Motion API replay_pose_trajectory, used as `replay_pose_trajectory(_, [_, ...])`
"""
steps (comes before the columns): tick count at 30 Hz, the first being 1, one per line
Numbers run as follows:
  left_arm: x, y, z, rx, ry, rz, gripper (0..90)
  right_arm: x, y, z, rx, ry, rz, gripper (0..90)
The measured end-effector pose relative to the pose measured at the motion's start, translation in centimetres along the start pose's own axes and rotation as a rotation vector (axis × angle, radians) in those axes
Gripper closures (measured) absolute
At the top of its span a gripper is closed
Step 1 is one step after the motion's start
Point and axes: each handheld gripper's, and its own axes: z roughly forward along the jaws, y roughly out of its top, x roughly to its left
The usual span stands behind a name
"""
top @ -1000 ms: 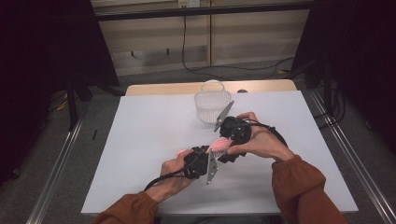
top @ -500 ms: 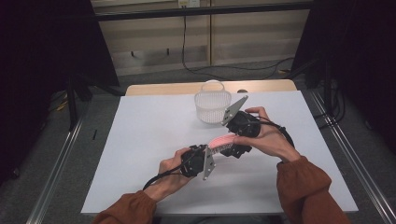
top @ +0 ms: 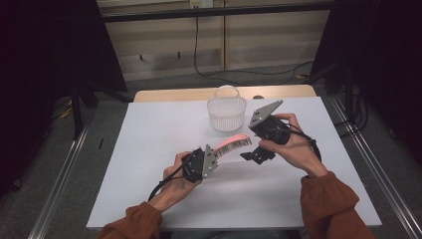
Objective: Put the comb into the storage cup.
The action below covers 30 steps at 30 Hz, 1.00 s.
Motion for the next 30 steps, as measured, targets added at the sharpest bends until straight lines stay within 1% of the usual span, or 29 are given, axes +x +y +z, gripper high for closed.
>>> replay_pose_trajectory(1, [0.3,-0.1,-0.1,-0.004,-0.005,-0.015,80.1,-0.1,-0.2,0.0,-0.008,0.004,0.002,6.3])
replay_pose_trajectory(4, [1.0,-0.4,-0.4,-0.02,-0.023,-0.062,80.1,0.0,-0.7,0.0,-0.02,-0.007,0.013,6.3])
replay_pose_trajectory(6, [1.3,-0.6,-0.6,-0.029,-0.048,-0.085,80.1,0.0,-1.0,0.0,-0.023,-0.01,0.009,6.6])
replay_pose_trajectory(7, [1.4,-0.7,-0.6,-0.027,-0.05,-0.084,80.1,0.1,-1.2,0.0,-0.028,-0.017,0.006,6.6])
replay_pose_trajectory(9, [1.5,-0.8,-0.7,-0.03,-0.064,-0.107,80.1,0.2,-1.4,0.0,-0.05,-0.039,0.017,6.6])
replay_pose_trajectory(11, [1.6,-1.0,-0.7,-0.038,-0.078,-0.131,80.1,0.2,-1.6,0.1,-0.057,-0.046,0.032,6.6])
replay_pose_trajectory(13, [1.8,-1.0,-0.8,-0.055,-0.096,-0.158,80.1,0.1,-1.9,0.4,-0.064,-0.053,0.047,6.5])
replay_pose_trajectory(15, [2.0,-1.1,-1.0,-0.07,-0.1,-0.181,80.1,0.1,-2.3,0.6,-0.067,-0.061,0.065,6.5])
replay_pose_trajectory(16, [2.2,-1.2,-1.1,-0.084,-0.107,-0.201,80.1,0.1,-2.5,0.7,-0.067,-0.064,0.071,6.5])
replay_pose_trajectory(17, [2.3,-1.2,-1.2,-0.084,-0.113,-0.205,80.1,0.1,-2.7,0.8,-0.065,-0.068,0.09,6.5])
replay_pose_trajectory(19, [2.5,-1.4,-1.3,-0.096,-0.12,-0.226,80.1,0.0,-3.0,0.8,-0.071,-0.078,0.101,6.5])
replay_pose_trajectory(20, [2.6,-1.4,-1.3,-0.096,-0.127,-0.235,80.2,-0.1,-3.2,0.9,-0.08,-0.073,0.113,6.5])
replay_pose_trajectory(21, [2.7,-1.5,-1.3,-0.098,-0.124,-0.235,80.1,-0.3,-3.3,0.9,-0.089,-0.066,0.133,6.5])
replay_pose_trajectory(22, [2.7,-1.5,-1.4,-0.101,-0.125,-0.24,80.1,-0.4,-3.4,1.0,-0.097,-0.063,0.14,6.5])
replay_pose_trajectory(24, [2.9,-1.7,-1.4,-0.107,-0.133,-0.26,80.1,-0.3,-3.7,1.1,-0.112,-0.069,0.144,6.3])
replay_pose_trajectory(26, [3.0,-1.8,-1.5,-0.111,-0.138,-0.266,80.1,-0.3,-3.9,1.3,-0.123,-0.064,0.148,6.0])
replay_pose_trajectory(27, [3.0,-1.8,-1.6,-0.116,-0.136,-0.27,80.1,-0.2,-4.0,1.3,-0.118,-0.06,0.15,6.1])
replay_pose_trajectory(28, [3.1,-1.9,-1.6,-0.118,-0.144,-0.272,80.1,-0.2,-4.1,1.4,-0.106,-0.07,0.152,6.5])
replay_pose_trajectory(30, [3.1,-2.0,-1.7,-0.128,-0.152,-0.286,80.1,0.0,-4.4,1.5,-0.114,-0.081,0.14,6.6])
